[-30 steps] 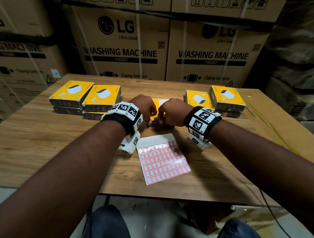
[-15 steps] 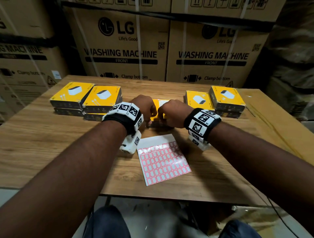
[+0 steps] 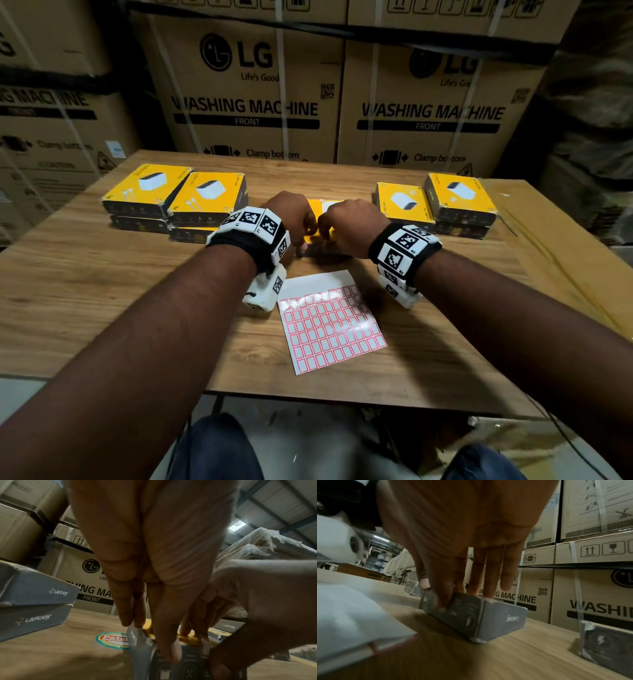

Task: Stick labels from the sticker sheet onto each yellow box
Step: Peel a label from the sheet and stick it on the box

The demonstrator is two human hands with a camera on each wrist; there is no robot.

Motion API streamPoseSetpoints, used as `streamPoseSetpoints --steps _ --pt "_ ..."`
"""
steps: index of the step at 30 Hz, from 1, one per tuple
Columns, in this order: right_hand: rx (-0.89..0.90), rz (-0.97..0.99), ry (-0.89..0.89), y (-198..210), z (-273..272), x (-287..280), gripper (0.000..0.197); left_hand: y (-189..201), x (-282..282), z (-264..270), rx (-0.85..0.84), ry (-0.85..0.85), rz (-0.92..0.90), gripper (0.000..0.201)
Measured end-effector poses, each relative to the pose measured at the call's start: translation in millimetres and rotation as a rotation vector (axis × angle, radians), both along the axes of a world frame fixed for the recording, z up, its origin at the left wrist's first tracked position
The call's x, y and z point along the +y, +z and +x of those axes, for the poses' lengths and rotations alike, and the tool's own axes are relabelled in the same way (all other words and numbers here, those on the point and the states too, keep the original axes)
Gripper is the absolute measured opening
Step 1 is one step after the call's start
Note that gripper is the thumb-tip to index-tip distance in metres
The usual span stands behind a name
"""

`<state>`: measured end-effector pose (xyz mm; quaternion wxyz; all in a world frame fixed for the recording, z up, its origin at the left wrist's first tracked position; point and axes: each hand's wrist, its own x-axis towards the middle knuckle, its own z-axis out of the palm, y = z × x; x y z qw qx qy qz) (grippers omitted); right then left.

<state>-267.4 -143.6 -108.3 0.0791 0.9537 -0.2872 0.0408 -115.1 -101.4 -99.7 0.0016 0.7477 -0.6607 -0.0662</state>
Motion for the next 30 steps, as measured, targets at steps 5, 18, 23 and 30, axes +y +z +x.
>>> streamPoseSetpoints --steps 5,18,23,30 --pt "-0.09 0.091 -0.054 -4 -8 -6 0.03 4 8 -1 0.065 0.034 -0.02 0.054" --pt "-0.281 0.387 -0.214 -15 -28 -9 0.051 -20 21 -5 0.324 0.218 -0.189 0.075" --pt "-0.484 0.437 -0.25 -4 -30 -6 0.047 -18 19 1 0.621 0.422 -0.341 0.07" --pt "-0.489 0.471 -0.271 0 -31 -4 0.039 -15 19 0 0.955 0.449 -0.393 0.042"
